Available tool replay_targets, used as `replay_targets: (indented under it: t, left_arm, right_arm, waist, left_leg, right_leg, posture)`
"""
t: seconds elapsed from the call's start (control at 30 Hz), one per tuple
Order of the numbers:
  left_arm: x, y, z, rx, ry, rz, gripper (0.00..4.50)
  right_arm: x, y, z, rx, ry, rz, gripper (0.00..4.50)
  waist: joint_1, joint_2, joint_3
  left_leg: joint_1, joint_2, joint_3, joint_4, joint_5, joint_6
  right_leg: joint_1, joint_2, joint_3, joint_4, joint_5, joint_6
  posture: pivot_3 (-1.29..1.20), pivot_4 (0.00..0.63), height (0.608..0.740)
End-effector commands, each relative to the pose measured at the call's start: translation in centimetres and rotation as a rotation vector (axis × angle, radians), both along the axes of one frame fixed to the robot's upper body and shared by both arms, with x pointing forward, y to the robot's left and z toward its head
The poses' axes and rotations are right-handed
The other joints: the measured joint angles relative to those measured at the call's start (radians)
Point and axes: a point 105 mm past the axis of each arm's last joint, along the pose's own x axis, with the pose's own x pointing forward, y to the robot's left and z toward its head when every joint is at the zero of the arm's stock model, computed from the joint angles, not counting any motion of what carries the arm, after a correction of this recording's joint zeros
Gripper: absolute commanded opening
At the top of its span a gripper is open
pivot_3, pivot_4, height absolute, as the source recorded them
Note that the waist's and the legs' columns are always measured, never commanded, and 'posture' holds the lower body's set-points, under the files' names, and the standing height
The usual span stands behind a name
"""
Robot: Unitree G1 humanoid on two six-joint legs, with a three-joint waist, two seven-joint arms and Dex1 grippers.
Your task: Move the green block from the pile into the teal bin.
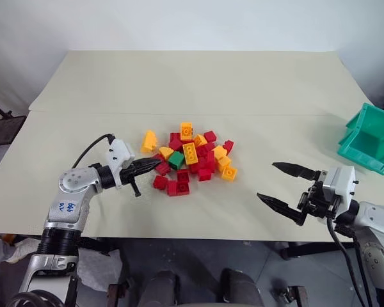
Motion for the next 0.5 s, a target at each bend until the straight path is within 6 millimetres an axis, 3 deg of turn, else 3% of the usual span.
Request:
replay_targets:
  t: [0.03, 0.33, 0.5]
  left_arm:
    - [-0.6, -1.0, 0.7, -0.019, -0.002, 0.002, 1.56]
    - [0.5, -3.1, -2.2, 0.003, 0.165, 0.188, 4.40]
    - [1.4, -4.5, -2.5, -0.023, 0.189, 0.217, 4.40]
  right_arm:
    - [0.0, 0.2, 0.4, 0.002, -0.030, 0.012, 4.50]
    - [-0.1, 0.4, 0.6, 0.004, -0.034, 0.020, 4.50]
    - [-0.1, 0.5, 0.5, 0.013, -0.034, 0.016, 4.50]
  waist:
    - [-0.002, 0.000, 0.000]
    - [0.001, 0.000, 0.000]
    - [0.001, 0.000, 0.000]
  left_leg:
    - [0.000, 0.000, 0.000, 0.000, 0.000, 0.000]
    - [0.000, 0.000, 0.000, 0.000, 0.000, 0.000]
    - [0.001, 0.000, 0.000, 0.000, 0.000, 0.000]
  right_leg:
    - [0.000, 0.000, 0.000, 0.000, 0.000, 0.000]
    - [0.000, 0.000, 0.001, 0.000, 0.000, 0.000]
    - [0.000, 0.000, 0.002, 0.000, 0.000, 0.000]
  posture:
    - [0.00, 0.150, 0.740]
    - [0.00, 0.150, 0.740]
    - [0.00, 0.150, 0.740]
